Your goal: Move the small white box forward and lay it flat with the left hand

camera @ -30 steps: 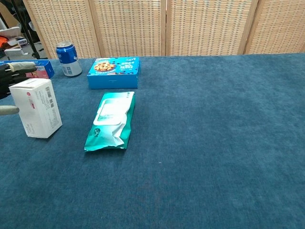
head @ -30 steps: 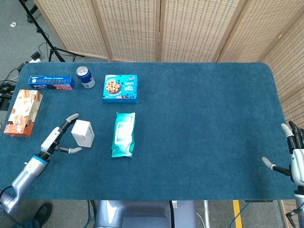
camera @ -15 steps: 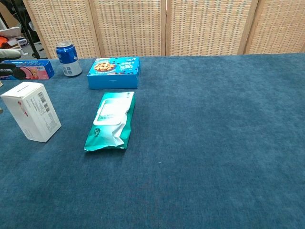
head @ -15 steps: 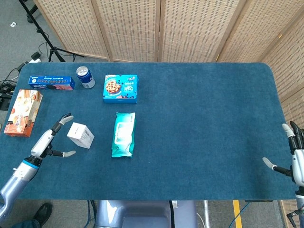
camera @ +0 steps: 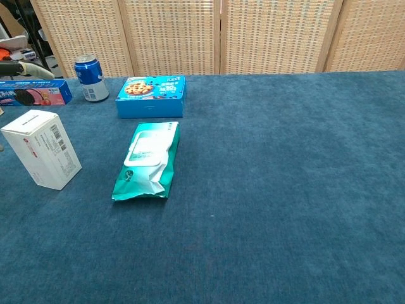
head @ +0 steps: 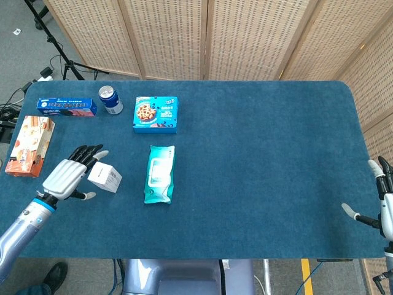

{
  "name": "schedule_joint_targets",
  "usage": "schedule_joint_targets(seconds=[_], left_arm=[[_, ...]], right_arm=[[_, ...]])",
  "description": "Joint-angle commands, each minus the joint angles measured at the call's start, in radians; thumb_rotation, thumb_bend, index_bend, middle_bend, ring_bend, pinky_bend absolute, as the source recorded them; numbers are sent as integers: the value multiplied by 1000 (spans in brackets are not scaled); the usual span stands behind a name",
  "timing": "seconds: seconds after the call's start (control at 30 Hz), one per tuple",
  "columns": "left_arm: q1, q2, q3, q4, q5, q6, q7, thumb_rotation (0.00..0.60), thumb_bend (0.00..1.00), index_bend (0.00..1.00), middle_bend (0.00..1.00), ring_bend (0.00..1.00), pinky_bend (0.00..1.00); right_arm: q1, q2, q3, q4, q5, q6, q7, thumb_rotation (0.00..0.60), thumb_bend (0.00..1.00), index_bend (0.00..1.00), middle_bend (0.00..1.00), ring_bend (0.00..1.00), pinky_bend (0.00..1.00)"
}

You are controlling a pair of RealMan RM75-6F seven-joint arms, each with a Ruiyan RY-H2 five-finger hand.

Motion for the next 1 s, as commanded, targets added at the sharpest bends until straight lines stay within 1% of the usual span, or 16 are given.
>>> schedule_joint_targets(seconds=[0.03,0.2,0.27,0.33,0.4,0.43,0.53,0.6,0.7,0.77,0.87,0.93,1.0], left_arm=[[-67,85,-38,-189,-218,-105,335,600,9,0,0,0,0],[-91,72,-46,-200,-309,-113,447,600,11,0,0,0,0],[-125,45,-45,-187,-367,-144,522,600,13,0,0,0,0],[-143,28,-44,-184,-413,-148,572,600,14,0,0,0,0],[-152,19,-42,-185,-437,-142,602,600,14,18,2,0,0],[-154,14,-41,-185,-445,-137,614,600,15,43,13,0,3],[-162,-3,-35,-175,-465,-125,646,600,18,116,82,1,37],[-164,-17,-33,-162,-468,-123,648,600,22,157,140,27,73],[-163,-28,-29,-146,-460,-118,645,600,32,280,256,116,140],[-161,-34,-25,-136,-461,-114,648,600,49,360,335,197,201],[-161,-38,-23,-128,-466,-104,655,600,77,436,436,279,280],[-157,-37,-24,-125,-471,-95,649,600,99,470,471,307,307],[-153,-35,-26,-124,-471,-91,639,600,112,490,487,320,319]], right_arm=[[0,0,1,1,2,-2,1,600,0,0,0,0,0],[2,-1,0,2,0,-3,0,600,0,0,0,0,0],[3,-2,0,2,2,-6,-4,600,0,0,0,0,0],[3,-3,0,2,4,-7,-6,600,0,0,0,0,0],[3,-4,1,3,5,-9,-7,600,0,0,0,0,0],[4,-4,1,4,6,-9,-8,600,0,0,0,0,0],[5,-5,2,5,8,-11,-7,600,0,0,0,0,0],[5,-5,2,5,9,-12,-6,600,0,0,0,0,0],[5,-5,3,6,10,-12,-6,600,0,0,0,0,0],[5,-6,3,7,11,-13,-6,600,0,0,0,0,0],[5,-7,2,7,10,-14,-7,600,0,0,0,0,0],[5,-7,3,6,11,-13,-9,600,0,0,0,0,0],[5,-7,3,6,11,-13,-10,600,0,0,0,0,0]])
